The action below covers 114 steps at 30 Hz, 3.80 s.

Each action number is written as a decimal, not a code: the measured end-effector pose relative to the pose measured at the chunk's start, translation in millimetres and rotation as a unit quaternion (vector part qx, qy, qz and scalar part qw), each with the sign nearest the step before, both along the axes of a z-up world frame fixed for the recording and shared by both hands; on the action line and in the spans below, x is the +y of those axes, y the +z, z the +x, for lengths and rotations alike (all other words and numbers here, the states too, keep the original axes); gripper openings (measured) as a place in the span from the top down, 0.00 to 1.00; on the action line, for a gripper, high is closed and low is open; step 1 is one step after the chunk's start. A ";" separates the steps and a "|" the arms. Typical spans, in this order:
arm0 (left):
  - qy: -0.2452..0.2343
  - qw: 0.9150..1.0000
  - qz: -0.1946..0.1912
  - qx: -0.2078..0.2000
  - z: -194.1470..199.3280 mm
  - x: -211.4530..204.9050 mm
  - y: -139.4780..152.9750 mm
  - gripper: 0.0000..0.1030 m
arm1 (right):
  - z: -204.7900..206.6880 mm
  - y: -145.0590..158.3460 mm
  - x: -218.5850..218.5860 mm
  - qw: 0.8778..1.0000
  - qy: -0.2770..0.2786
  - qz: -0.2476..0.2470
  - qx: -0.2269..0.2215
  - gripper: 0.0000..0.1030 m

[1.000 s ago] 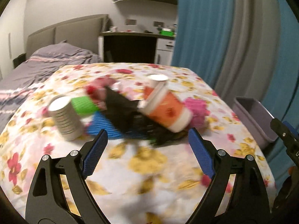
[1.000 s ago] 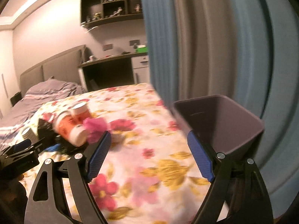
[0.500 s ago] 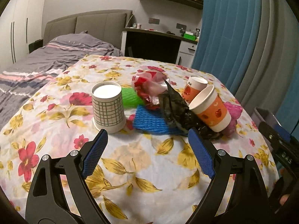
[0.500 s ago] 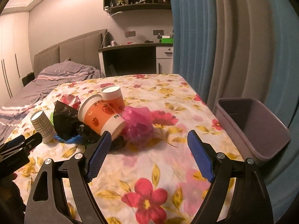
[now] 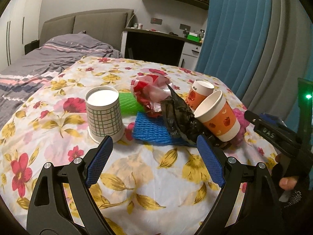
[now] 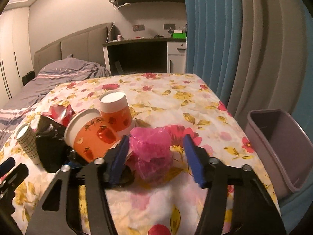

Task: Collect trash
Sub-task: 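Close the right tool on the pink bag while the left tool grasps the black plastic bag, then carry the pink bag and black bag in both tools over the purple bin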

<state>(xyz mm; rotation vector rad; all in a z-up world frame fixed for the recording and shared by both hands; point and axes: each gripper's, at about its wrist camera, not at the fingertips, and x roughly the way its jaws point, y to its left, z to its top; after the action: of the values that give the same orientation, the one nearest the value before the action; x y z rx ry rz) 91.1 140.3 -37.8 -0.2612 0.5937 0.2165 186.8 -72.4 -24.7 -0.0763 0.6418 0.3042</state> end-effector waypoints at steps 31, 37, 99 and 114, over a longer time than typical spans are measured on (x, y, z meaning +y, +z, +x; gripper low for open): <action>-0.076 0.992 -0.101 -0.023 46.3 8.7 -9.4 1.00 | -21.2 3.4 -35.6 0.999 0.019 0.046 0.008 0.91; -0.070 0.992 -0.089 -0.064 12.5 11.4 20.4 1.00 | -25.7 4.4 -37.8 0.999 0.021 0.048 0.006 0.91; -0.328 0.934 -0.055 -0.127 93.3 -259.9 128.2 1.00 | -42.7 67.7 -246.3 0.981 -0.163 0.039 -0.097 0.91; -0.353 0.932 -0.055 -0.062 158.8 -318.1 81.0 1.00 | -19.8 40.9 -272.4 0.979 -0.194 0.019 -0.067 0.91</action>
<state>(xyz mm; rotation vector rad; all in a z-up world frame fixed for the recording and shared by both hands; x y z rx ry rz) 249.9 -177.9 43.2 -0.1530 0.5412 -0.5277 167.0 -344.8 16.2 0.0642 0.5029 -0.0662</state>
